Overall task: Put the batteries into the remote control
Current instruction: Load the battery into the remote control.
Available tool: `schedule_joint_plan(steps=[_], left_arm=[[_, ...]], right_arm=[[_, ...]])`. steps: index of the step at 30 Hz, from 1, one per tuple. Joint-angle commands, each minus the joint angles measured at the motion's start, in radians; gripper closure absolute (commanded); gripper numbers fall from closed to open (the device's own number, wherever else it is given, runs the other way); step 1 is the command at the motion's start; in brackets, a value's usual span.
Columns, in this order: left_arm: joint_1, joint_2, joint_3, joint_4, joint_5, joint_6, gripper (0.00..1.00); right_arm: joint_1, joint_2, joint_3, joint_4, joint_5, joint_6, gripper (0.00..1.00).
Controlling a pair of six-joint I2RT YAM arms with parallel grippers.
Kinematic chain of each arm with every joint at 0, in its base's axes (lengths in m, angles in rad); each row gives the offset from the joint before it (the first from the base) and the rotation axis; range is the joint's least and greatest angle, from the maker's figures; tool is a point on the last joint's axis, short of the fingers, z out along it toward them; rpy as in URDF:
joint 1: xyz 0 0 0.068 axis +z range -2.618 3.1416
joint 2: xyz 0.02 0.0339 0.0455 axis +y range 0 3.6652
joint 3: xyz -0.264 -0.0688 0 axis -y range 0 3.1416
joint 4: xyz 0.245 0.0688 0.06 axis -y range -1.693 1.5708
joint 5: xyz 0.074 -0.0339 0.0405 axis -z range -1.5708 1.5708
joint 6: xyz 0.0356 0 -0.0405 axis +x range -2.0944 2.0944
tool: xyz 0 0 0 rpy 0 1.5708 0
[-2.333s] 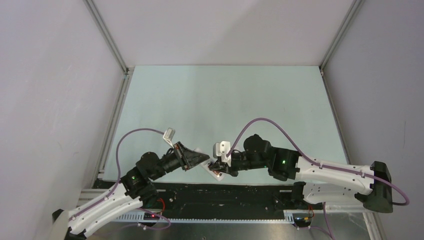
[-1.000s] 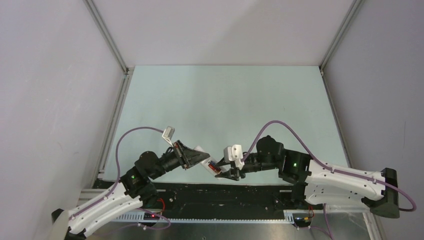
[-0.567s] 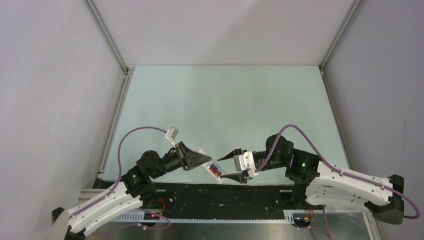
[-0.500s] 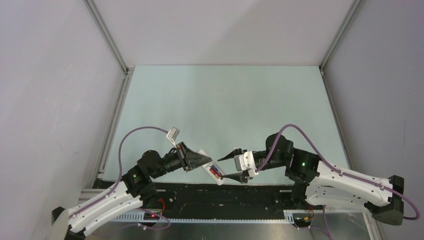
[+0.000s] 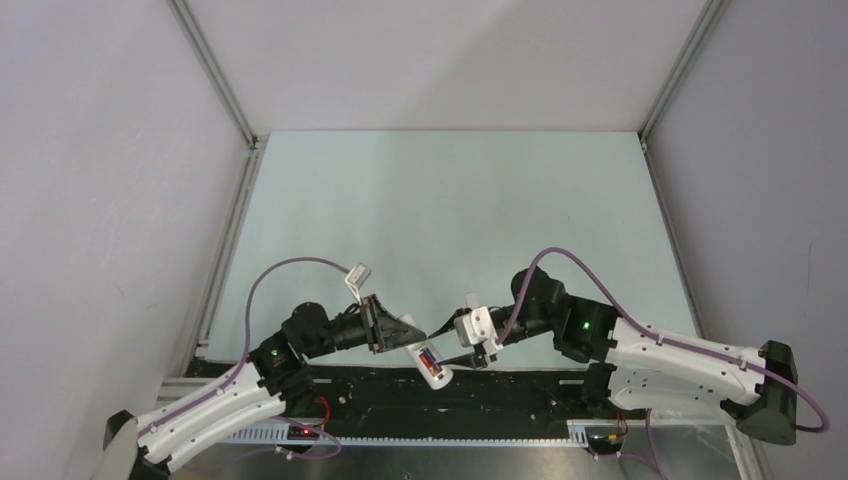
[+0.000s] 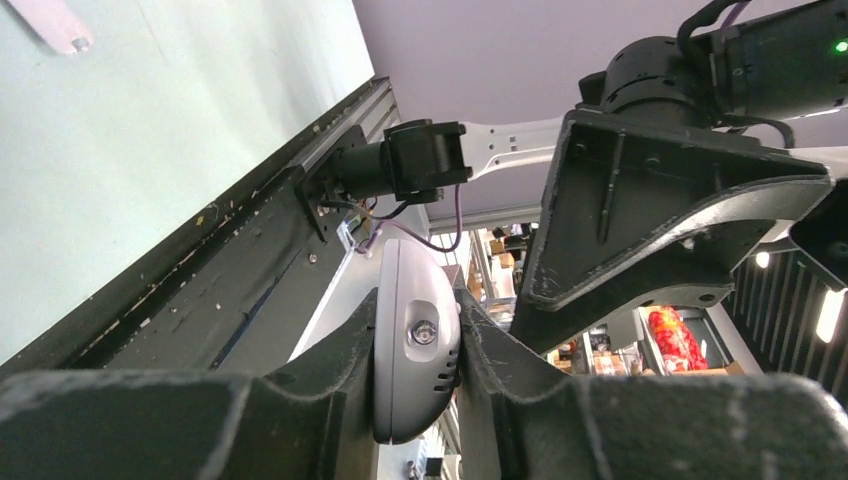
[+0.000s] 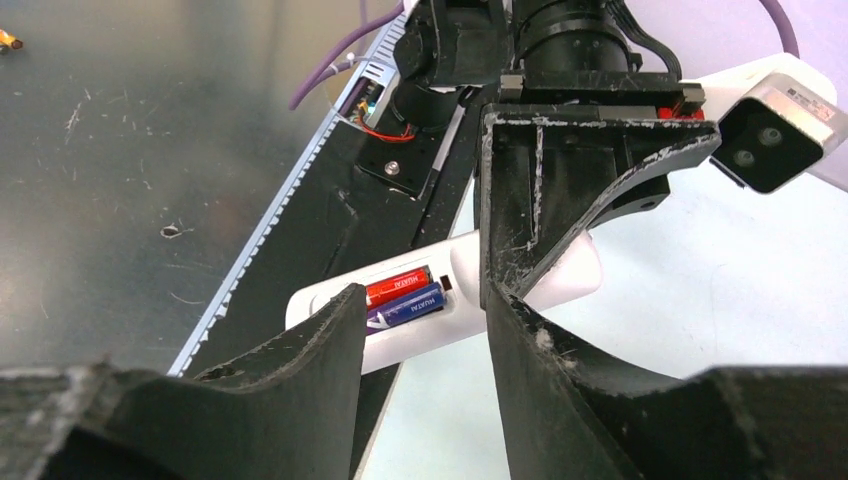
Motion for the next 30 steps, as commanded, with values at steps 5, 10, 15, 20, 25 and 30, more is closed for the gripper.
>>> schedule_joint_plan(steps=[5, 10, 15, 20, 25, 30], left_arm=[[0.000, -0.005, -0.015, 0.048, 0.056, 0.020, 1.00], [0.000, -0.003, -0.009, 0.048, 0.060, 0.024, 1.00], [0.000, -0.005, -0.007, 0.048, 0.064, 0.023, 1.00], [-0.001, -0.008, -0.007, 0.048, 0.063, 0.023, 1.00], [0.000, -0.012, -0.008, 0.048, 0.062, 0.020, 1.00], [0.000, -0.014, -0.005, 0.048, 0.064, 0.020, 1.00]], right_arm=[[0.022, 0.023, 0.001, 0.110, -0.025, 0.036, 0.52], [0.039, 0.050, 0.001, 0.122, -0.028, 0.040, 0.52], [0.049, 0.074, 0.001, 0.138, -0.016, 0.044, 0.58], [0.050, 0.087, 0.001, 0.141, -0.020, 0.044, 0.62], [0.050, 0.093, 0.002, 0.129, -0.021, 0.038, 0.64], [0.045, 0.104, 0.002, 0.112, -0.018, 0.033, 0.64]])
